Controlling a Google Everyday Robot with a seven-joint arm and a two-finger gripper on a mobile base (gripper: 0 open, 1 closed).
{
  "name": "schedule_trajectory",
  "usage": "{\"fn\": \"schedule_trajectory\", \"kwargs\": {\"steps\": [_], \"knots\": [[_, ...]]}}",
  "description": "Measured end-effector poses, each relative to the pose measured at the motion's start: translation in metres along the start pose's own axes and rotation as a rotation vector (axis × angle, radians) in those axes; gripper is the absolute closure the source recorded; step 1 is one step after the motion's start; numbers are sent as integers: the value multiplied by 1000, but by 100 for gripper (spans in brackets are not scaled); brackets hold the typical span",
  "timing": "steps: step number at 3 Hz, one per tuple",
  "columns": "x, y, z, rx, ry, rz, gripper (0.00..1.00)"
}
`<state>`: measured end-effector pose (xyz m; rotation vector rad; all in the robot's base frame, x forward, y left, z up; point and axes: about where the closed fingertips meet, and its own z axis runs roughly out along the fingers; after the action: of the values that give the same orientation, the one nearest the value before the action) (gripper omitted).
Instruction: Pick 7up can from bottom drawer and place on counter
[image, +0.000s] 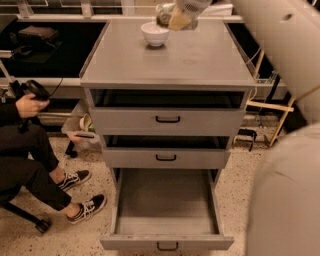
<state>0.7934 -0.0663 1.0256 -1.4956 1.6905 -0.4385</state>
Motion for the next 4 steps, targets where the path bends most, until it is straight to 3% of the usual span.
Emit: {"fn": "schedule_trajectory", "kwargs": {"steps": [1,2,4], "knots": [[24,14,53,-88,31,-30,100],[68,24,88,-146,58,11,100],[168,50,117,-223,83,163,100]]}}
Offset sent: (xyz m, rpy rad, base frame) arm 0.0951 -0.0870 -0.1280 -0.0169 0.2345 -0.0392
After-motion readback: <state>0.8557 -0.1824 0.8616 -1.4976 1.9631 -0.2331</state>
